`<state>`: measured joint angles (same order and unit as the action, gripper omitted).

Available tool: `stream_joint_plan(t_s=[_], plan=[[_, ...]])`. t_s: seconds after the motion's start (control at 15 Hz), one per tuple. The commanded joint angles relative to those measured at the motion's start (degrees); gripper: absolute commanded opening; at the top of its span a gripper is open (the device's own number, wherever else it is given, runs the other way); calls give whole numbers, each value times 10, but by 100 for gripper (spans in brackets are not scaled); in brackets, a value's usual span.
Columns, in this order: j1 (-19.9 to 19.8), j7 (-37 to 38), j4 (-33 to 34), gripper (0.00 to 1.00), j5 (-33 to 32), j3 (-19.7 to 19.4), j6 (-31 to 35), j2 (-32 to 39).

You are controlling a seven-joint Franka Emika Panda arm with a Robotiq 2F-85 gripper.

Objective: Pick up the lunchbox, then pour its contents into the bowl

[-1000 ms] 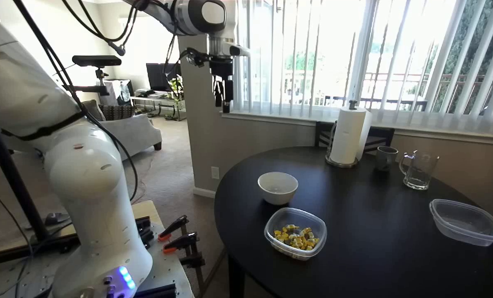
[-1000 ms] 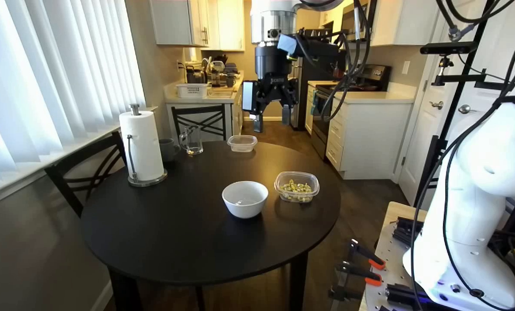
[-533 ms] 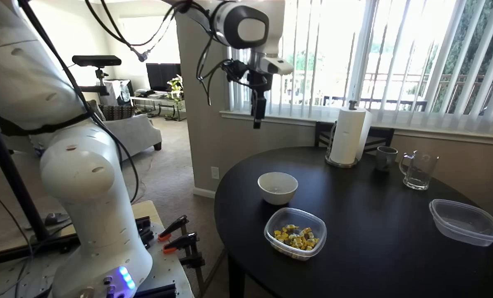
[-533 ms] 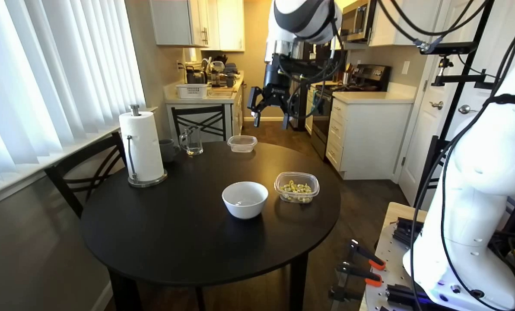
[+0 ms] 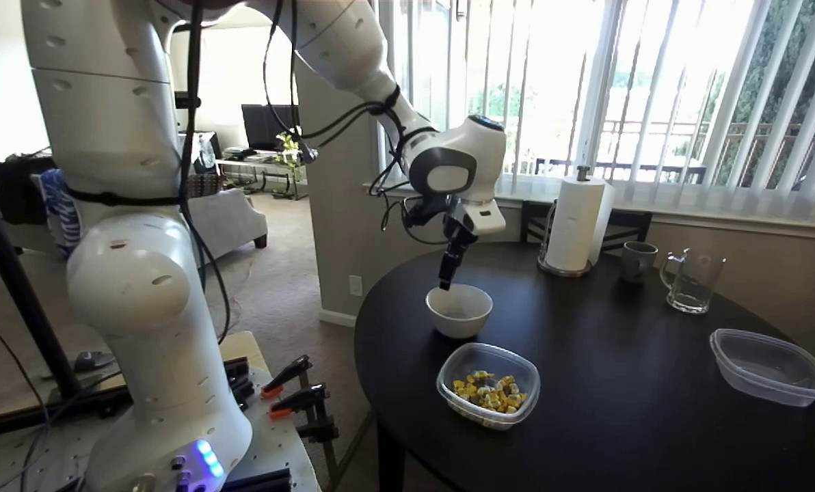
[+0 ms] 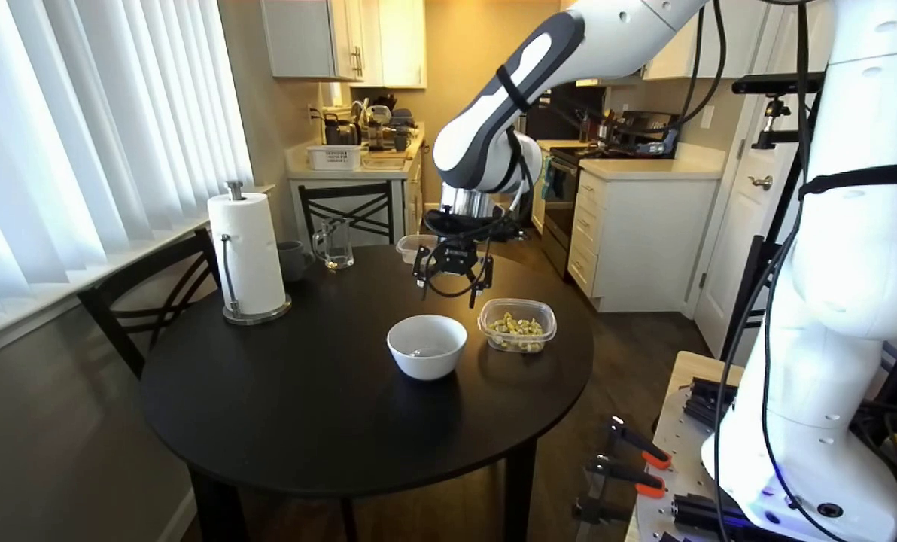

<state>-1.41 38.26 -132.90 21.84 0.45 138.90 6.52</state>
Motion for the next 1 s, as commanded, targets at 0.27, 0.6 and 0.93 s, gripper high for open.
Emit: stream_joint_plan(t_s=[0.27, 0.6, 0.93], plan=[[-4, 91, -95, 100, 58, -38, 134, -45], [-17, 209, -124, 100, -45, -74, 189, -48], [-3, 360, -76, 100, -186, -78, 160, 5]])
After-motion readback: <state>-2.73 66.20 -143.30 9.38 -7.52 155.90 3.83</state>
